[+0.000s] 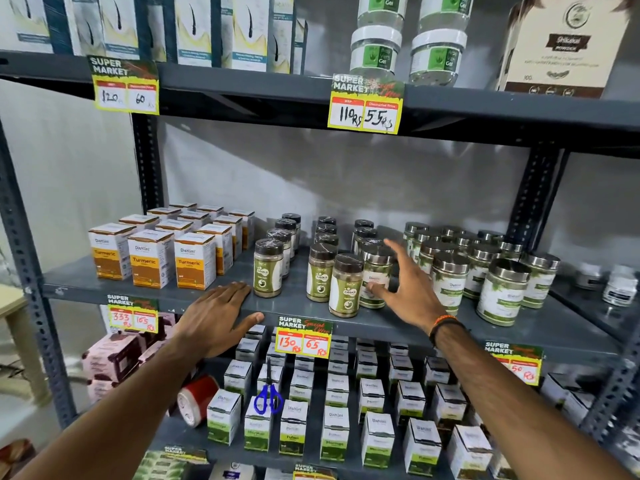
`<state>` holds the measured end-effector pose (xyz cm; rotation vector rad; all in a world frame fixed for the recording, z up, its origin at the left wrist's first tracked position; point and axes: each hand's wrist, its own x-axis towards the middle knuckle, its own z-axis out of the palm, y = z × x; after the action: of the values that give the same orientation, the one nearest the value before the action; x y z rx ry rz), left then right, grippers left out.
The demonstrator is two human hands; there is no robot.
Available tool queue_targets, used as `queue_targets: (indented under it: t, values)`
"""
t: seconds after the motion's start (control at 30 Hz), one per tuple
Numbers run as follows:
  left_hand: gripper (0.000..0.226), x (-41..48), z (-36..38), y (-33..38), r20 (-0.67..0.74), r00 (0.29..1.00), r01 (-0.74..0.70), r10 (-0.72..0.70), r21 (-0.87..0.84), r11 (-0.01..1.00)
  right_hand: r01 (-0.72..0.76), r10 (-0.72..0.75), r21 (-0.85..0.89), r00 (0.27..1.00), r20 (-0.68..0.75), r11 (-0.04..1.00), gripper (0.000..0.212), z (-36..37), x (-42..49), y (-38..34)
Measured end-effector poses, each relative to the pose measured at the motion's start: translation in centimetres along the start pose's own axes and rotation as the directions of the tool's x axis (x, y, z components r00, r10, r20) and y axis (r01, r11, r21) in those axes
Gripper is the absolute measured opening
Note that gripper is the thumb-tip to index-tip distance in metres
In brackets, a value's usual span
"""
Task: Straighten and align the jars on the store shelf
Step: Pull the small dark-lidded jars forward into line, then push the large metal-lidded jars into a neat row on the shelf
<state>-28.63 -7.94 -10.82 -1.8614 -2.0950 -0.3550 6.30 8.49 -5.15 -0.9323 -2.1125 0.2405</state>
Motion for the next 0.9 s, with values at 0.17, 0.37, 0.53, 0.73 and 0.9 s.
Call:
queue_targets:
  t: [0.17,0.37,0.53,0.73,0.9]
  values:
    - [0.095,-0.1,0.1,0.0,-0.014,1.0,-0.011,0.011,0.003,1.0,0.017,-0.017,0.011,0.999,0.041,1.0,0.091,0.9,0.2,0.7]
    - [0.098,-0.7,-1.1,-0.3,0.022,0.999,0.044,-0.042,-0.081,0.996,0.04,-0.039,0.043,0.999,-0.032,0.998,0.089,-0.5,-0.4,0.1]
    - [0.098,-2.1,-4.7,0.5,-0.071,0.993,0.089,-0.098,-0.115,0.989,0.085,-0.08,0.045,0.992,-0.1,0.995,0.085,-4.2,-2.1,-1.3]
    - [0.094,-1.4,-11.2,7.3,-0.181,0.982,0.046,-0.058,-0.069,0.997,0.09,-0.088,0.004,0.987,-0.132,0.996,0.081,-10.7,-4.5,-1.3]
    - [0.093,0.7,-13.8,16.4,-0.223,0.97,-0.116,0.102,-0.05,0.992,0.081,-0.082,-0.012,0.986,-0.149,0.997,0.082,-16.8,-6.3,0.8]
